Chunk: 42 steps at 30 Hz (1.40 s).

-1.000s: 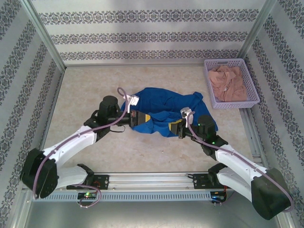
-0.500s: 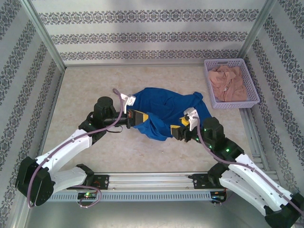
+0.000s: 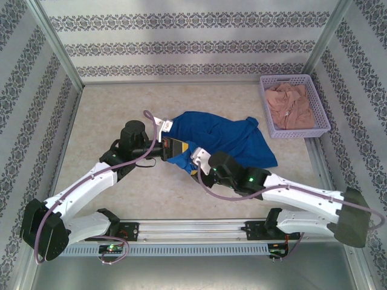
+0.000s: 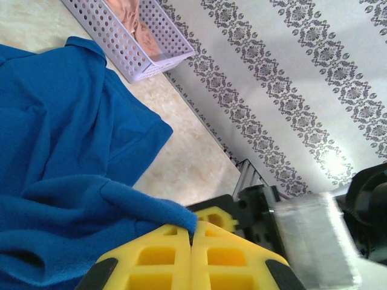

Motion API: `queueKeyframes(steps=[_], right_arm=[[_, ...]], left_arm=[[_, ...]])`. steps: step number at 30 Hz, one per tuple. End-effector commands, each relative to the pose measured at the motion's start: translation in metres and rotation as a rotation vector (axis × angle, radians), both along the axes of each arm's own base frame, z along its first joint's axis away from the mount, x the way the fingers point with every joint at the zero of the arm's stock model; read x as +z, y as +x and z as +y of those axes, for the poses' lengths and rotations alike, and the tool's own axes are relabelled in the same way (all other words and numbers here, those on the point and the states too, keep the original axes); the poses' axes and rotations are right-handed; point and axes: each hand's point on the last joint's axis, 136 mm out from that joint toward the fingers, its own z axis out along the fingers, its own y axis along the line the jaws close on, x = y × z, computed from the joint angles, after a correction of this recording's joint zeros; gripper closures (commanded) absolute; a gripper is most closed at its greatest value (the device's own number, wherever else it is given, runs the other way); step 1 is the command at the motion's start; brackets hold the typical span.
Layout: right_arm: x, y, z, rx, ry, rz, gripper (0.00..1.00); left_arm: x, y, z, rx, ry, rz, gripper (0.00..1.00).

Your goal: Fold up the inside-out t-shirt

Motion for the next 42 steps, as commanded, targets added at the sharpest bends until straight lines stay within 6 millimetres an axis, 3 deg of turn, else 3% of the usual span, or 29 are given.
queueKeyframes(steps=[1,6,8,14,22,26,29,32,36,42], right_arm=[[0.024,0.034,-0.002,-0.146,0.035,-0.108,0.57],[0.024,0.047,0.003,-0.156,0.107,-0.057,0.58],[0.025,0.049,0.004,-0.149,0.144,-0.031,0.64],[0.031,0.056,0.01,-0.123,0.24,0.057,1.0],[0.076,0.027,0.007,0.068,0.521,0.298,1.0],[0.09,0.019,-0.002,0.112,0.63,0.375,1.0],[0.111,0.016,-0.002,0.161,0.738,0.433,1.0],[0.129,0.018,0.004,0.195,0.818,0.466,1.0],[0.13,0.033,0.009,0.152,0.855,0.523,1.0],[0.12,0.066,0.006,0.024,0.927,0.659,1.0]], left_arm=[[0.013,0.004,0.002,0.008,-0.005,-0.033,1.0],[0.009,0.003,0.003,0.012,0.001,-0.026,1.0],[0.008,0.002,0.003,0.011,0.003,-0.025,1.0],[0.002,0.003,0.007,0.026,0.033,-0.033,1.0],[-0.013,0.013,0.018,0.091,0.122,-0.049,1.0],[-0.012,0.015,0.019,0.097,0.127,-0.055,1.0],[-0.022,0.026,0.03,0.182,0.196,-0.049,1.0],[-0.039,0.043,0.05,0.308,0.32,-0.027,0.9],[-0.05,0.045,0.065,0.356,0.429,-0.019,0.54],[-0.009,0.009,0.057,0.263,0.307,-0.26,0.4]])
